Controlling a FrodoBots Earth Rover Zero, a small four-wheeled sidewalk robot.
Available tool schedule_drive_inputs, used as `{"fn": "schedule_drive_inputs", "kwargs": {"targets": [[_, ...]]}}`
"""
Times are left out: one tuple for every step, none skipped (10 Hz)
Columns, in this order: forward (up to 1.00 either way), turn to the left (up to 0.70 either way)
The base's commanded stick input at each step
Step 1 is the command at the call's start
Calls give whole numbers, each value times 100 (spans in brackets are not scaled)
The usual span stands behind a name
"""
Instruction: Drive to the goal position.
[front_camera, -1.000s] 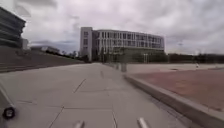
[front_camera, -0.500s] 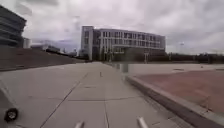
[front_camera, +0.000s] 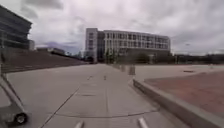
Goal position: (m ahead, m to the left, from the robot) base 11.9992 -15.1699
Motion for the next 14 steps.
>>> {"fn": "schedule_drive_inputs", "kwargs": {"targets": [[100, 0], [100, 0], [100, 0], [100, 0], [100, 0], [100, 0], [100, 0], [100, 0], [100, 0], [100, -5], [100, -20], [100, -40], [100, -40], [100, -40]]}}
